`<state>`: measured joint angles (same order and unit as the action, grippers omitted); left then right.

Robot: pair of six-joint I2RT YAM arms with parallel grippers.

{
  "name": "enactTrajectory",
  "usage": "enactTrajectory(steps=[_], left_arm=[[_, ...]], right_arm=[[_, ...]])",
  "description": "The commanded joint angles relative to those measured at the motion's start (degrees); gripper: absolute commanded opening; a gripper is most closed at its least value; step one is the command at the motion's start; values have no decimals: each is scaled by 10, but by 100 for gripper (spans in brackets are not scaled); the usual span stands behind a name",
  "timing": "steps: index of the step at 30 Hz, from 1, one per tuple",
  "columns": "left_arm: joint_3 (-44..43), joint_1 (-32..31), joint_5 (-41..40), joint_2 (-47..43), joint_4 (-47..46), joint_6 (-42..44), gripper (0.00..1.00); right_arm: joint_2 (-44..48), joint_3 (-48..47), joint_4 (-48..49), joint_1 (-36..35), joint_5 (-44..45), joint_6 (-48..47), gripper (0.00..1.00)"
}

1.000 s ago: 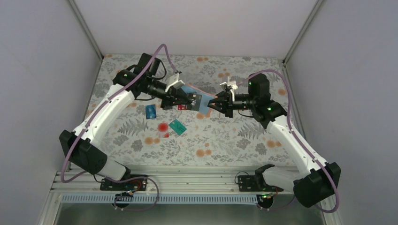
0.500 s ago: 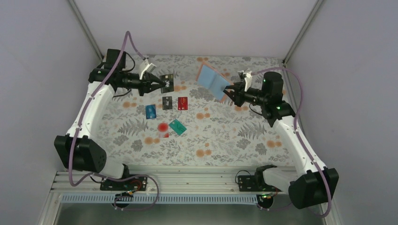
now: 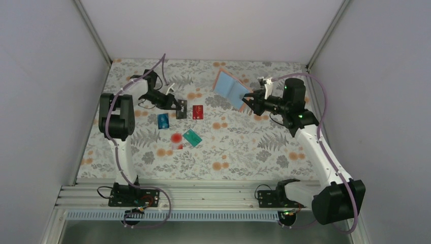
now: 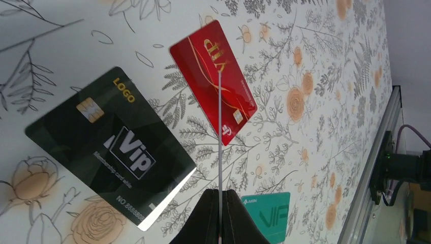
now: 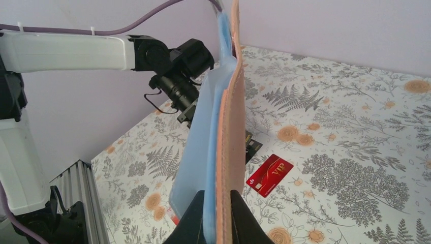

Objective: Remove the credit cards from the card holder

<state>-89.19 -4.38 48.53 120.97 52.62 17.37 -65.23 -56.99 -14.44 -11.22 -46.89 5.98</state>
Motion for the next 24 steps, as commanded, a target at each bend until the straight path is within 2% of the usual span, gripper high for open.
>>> enactTrajectory(steps=[1,14,15,20,22,24], left_arm=[[-50,1,-15,15,13,-29,2],[-66,1,-23,68,19,-42,5],[-65,1,-24,70,20,-42,9],[-68,2,-46,55,27,-33,46],[-72,6,-65,25,25,-29,56],[-80,9,-82,-16,23,-18,61]], right_arm=[[-11,-4,17,2,-21,-3,4],[-8,-6,15,2,-38,-4,4],[-7,-5,15,2,-39,-5,4],[-4,-5,12,2,-57,-9,4],[-2,-5,11,1,-80,-15,4],[-1,-4,13,0,-118,-22,4]])
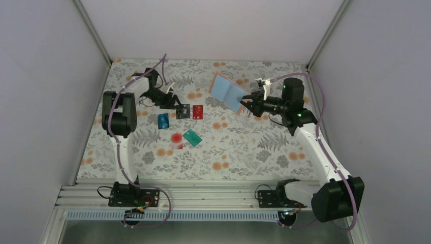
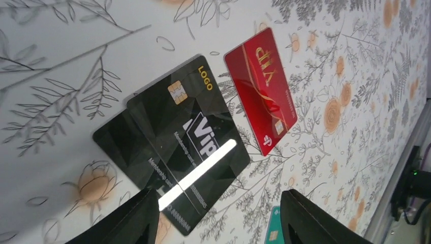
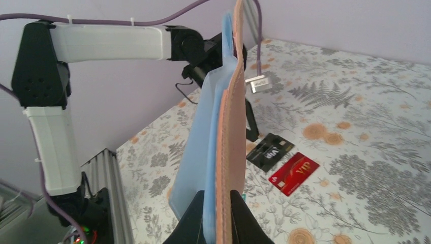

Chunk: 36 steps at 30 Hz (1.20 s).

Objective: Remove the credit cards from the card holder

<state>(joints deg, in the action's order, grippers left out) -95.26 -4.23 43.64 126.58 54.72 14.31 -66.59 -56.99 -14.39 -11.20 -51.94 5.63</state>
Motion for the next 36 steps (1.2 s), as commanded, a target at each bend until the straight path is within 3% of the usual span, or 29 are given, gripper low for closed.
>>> enactTrajectory(steps=[1,8,14,17,23,28,29,30,33,34,36], left_arm=[[-19,7,-33,-98,0,25,62],[35,5,61,-274,-34,104,70],[47,5,36,-328,-8,99,79],[76,5,2,-360,-16,93,99],[125,5,-78,-418,-43,82,100],[143,5,-76,-433,-45,88,100],[144,5,-76,-434,-45,89,100],[143,5,-77,-434,-44,90,100],[145,6,-79,-440,-42,91,100],[148,6,-79,-443,-43,92,100],[155,7,-87,-449,-49,91,100]], right_arm=[[14,-4,15,-2,-89,-24,4],[41,-11,9,-41,-206,-78,4],[-32,-43,-61,-48,-148,-41,4],[-99,-42,-110,-48,-140,-10,4],[-180,4,-153,-64,-28,-12,4],[-250,15,-173,-76,15,-34,5],[-264,12,-178,-77,34,-35,10],[-273,7,-179,-76,66,-31,21],[-274,-21,-172,-66,195,7,72],[-267,-32,-167,-59,234,23,95],[-250,-66,-165,-49,313,49,99]])
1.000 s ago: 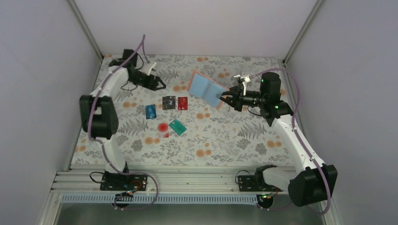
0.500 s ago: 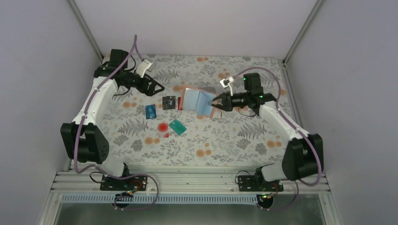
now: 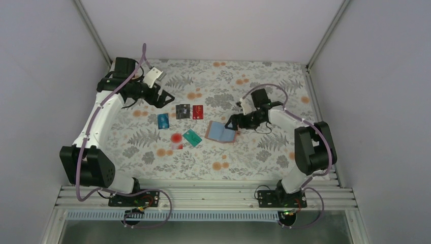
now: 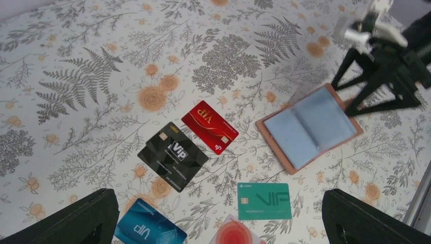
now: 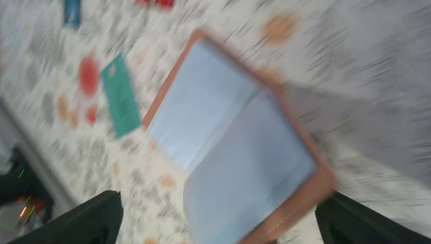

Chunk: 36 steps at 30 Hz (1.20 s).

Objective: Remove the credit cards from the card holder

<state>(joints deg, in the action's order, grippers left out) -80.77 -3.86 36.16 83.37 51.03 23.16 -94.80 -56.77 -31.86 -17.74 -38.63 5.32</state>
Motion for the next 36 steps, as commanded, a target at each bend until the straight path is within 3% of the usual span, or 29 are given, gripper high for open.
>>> enactTrajectory(steps=[1,6,10,13,17,23,28,36], left_arm=[[12,3,-20,-19,-16,0,100],[25,24,-58,-32,-39,-14,100],[51,68,-75,-36,-90,-22,100],[117,101,-99,-29,-214,-20,100],[252,105,-139,-24,-415,-47,100],[514,104,-155,-78,-798,-105,100],[642,104,-175,-63,-1007,-122,100],[649,101,-221,-47,-1071,-148,100]], right_arm=[[42,-87,9,19,225,63,99],[132,-125,50,53,413,99,99],[244,-58,168,108,437,79,99],[338,43,323,149,447,76,99],[380,161,460,194,453,98,99],[342,354,686,230,473,117,99],[289,412,769,233,489,103,99],[195,469,977,234,443,63,99]])
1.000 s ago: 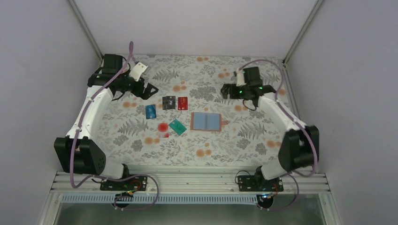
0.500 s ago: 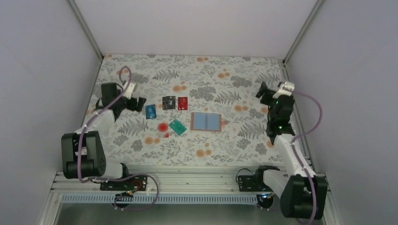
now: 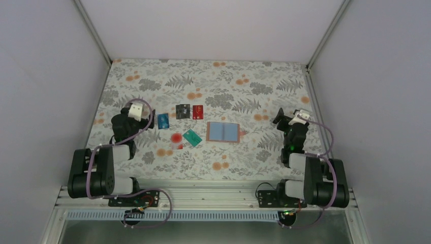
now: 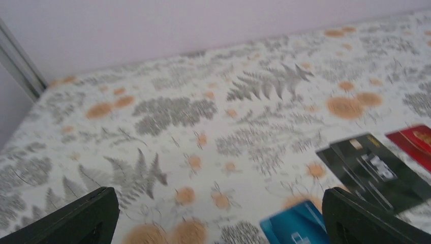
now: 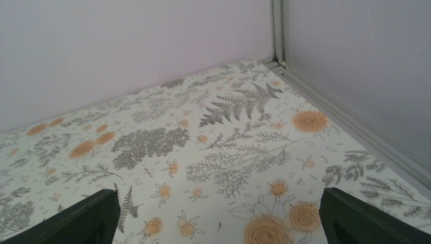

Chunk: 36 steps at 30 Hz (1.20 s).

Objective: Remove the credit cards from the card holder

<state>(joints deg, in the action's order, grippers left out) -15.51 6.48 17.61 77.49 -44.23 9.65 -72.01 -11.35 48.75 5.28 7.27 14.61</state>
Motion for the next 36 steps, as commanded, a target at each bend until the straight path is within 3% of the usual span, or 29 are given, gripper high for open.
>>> enactTrajectory(steps=[1,5,9,12,15,36], left_arm=[[-2,-1,-37,18,-132,-16,100],[-5,0,-16,40,-160,-30,100],[37,-35,-32,122,-322,1,100],[33,-37,-35,113,-298,1,100],[30,-36,-37,114,-295,-1,100],[26,-36,-37,113,-285,0,100]], right_arm=[[-51,15,191,4,-26,-36,99],[-79,-5,187,3,-70,-61,99],[-93,0,211,0,-99,-79,99],[-135,0,259,-9,-117,-95,99],[-140,-29,205,-12,-120,-104,99],[-146,-54,162,-19,-137,-123,99]])
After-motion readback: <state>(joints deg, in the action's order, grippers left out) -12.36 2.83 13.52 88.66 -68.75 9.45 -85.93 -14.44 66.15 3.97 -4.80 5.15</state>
